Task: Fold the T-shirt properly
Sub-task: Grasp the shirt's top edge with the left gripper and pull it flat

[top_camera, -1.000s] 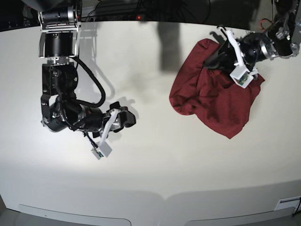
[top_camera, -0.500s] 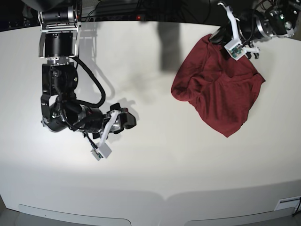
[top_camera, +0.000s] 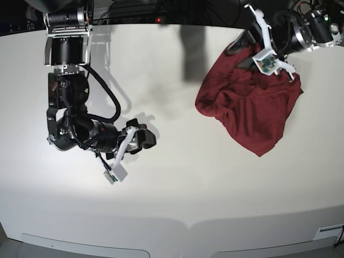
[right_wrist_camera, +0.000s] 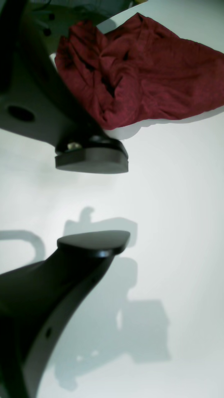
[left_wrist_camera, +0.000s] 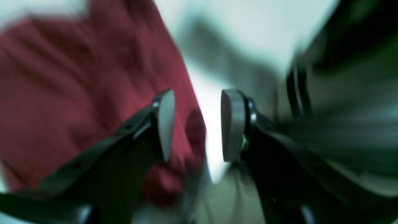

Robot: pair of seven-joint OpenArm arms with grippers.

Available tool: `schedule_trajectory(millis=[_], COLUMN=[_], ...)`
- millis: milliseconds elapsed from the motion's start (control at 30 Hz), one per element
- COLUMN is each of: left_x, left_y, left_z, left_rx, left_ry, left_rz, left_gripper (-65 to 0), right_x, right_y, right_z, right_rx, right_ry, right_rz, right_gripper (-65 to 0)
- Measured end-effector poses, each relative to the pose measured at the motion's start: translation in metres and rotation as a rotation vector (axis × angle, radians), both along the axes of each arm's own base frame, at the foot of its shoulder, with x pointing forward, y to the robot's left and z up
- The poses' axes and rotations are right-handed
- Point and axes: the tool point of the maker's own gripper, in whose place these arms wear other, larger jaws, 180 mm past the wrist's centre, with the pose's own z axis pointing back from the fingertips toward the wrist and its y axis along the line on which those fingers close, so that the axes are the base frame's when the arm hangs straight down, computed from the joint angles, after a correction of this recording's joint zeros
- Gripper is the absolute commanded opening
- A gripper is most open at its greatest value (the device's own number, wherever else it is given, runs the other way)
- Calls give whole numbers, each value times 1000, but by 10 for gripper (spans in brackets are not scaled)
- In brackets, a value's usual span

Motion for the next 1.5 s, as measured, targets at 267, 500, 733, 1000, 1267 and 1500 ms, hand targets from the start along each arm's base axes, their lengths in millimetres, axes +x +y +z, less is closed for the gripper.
schedule_trajectory(millis=[267, 500, 733, 1000, 1267, 1500], left_x=[39, 47, 40, 41, 52, 41], left_y=[32, 45, 24, 36, 39, 29], left_z=[-13, -37, -42, -65, -64, -65], left_rx=[96, 104, 88, 146, 141, 74], left_ry=[-67, -21, -18, -16, -29, 46], left_rz=[135, 195, 148, 161, 172, 140], left_gripper=[-409, -409, -409, -409, -608, -650], right_x=[0, 0, 0, -1, -2, -2], right_y=[0, 4, 9, 8, 8, 8], right_z=[0, 0, 1, 0, -1, -1], right_rx=[1, 9, 19, 12, 10, 11], right_ry=[0, 0, 0, 7, 9, 9], right_rz=[0, 4, 6, 9, 11, 10], right_gripper=[-353, -353, -353, -353, -353, -353])
